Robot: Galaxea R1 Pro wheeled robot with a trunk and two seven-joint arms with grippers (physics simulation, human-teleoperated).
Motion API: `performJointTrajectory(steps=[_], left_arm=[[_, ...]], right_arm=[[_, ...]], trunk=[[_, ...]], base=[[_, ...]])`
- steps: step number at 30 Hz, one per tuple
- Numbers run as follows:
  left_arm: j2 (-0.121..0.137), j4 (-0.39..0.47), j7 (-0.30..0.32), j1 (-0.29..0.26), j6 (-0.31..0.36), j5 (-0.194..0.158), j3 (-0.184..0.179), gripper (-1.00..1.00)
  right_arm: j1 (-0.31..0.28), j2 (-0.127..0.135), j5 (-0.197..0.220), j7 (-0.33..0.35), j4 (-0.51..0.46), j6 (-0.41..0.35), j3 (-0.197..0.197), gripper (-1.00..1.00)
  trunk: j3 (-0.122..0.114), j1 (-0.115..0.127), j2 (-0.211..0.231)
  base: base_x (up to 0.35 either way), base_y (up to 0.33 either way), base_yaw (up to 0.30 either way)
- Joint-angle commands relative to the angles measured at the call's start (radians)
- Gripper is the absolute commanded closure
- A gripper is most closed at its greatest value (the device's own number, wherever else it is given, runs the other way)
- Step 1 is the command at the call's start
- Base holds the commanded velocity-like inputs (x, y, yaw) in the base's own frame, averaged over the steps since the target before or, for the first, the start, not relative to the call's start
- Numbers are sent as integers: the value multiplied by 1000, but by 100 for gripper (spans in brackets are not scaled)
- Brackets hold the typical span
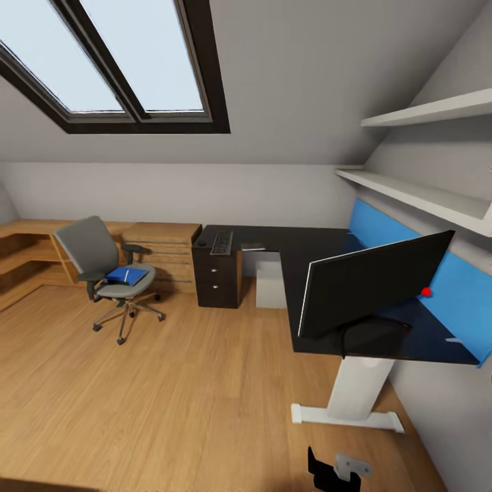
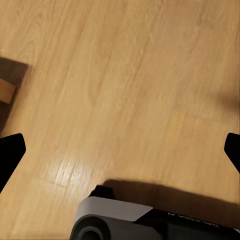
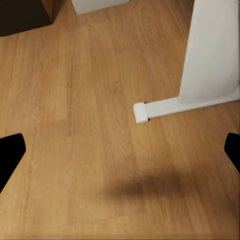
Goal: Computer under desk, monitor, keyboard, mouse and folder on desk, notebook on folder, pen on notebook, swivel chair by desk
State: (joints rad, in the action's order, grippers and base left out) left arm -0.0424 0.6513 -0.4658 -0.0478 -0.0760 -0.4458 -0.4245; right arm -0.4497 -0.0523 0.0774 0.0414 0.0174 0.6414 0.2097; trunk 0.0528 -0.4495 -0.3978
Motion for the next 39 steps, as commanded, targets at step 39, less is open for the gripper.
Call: performJointTrajectory(steps=[39], left_arm=[[-1, -12, -4, -2, 2, -13, -5, -100]], right_arm=[[-1, -1, 8, 3, 2, 8, 0, -100]], trunk=[[2, 0, -2]], base=[[-6, -3, -62]])
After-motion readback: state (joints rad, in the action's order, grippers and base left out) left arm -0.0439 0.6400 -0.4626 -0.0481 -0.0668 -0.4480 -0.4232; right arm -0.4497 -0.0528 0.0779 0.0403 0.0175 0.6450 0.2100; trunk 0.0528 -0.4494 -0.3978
